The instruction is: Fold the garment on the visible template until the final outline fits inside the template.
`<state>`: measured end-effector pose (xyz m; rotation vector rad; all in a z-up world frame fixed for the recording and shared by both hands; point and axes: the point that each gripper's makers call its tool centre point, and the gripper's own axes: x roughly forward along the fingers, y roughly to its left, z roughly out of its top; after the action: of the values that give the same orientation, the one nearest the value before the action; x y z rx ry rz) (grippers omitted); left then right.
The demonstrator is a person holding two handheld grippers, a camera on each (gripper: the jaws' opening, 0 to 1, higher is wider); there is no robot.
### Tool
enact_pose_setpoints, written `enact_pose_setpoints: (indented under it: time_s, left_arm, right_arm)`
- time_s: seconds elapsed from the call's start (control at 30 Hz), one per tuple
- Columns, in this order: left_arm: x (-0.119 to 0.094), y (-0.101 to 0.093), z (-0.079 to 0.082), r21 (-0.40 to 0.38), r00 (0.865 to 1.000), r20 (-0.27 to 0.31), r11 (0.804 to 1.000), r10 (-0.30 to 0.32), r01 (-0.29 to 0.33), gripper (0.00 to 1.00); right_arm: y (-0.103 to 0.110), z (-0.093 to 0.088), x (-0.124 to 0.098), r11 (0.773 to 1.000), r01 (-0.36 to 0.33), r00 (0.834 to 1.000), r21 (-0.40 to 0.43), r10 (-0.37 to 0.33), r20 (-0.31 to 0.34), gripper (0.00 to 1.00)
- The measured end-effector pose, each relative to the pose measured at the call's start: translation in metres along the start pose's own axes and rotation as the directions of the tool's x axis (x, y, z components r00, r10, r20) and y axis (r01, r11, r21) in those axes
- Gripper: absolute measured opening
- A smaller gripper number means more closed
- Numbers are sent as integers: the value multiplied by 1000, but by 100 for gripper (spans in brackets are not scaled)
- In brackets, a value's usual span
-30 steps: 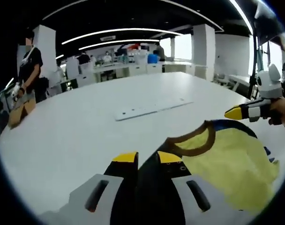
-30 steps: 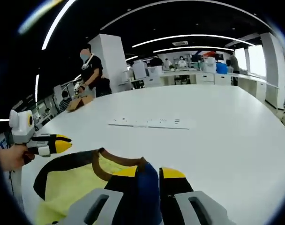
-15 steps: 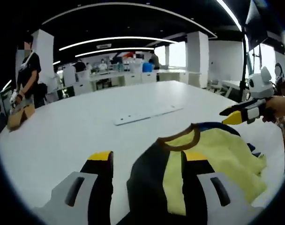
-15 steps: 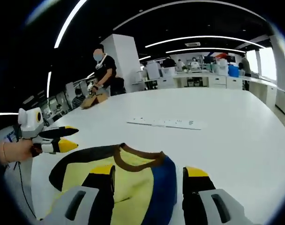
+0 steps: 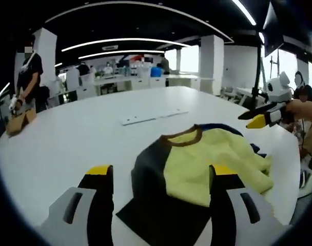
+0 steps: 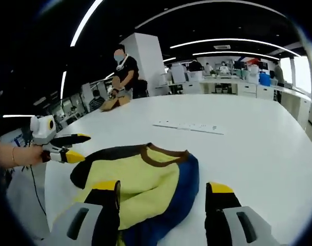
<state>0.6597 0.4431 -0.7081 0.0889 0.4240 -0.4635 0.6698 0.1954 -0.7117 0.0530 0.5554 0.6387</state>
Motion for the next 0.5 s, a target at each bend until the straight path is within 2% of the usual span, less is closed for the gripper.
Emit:
enact_pose_setpoints:
  time_s: [0.27, 0.5]
  left_arm:
    - [-21, -3, -26, -5, 999, -34, 1000, 7, -7, 71]
    - [-28, -1, -52, -35, 997, -80, 999, 8, -11, 64]
  right_arm:
    - [8, -21, -16, 1000, -15, 1000, 6, 15, -24, 63]
    - [12, -43, -27, 1000, -25, 998, 15, 26, -57, 54]
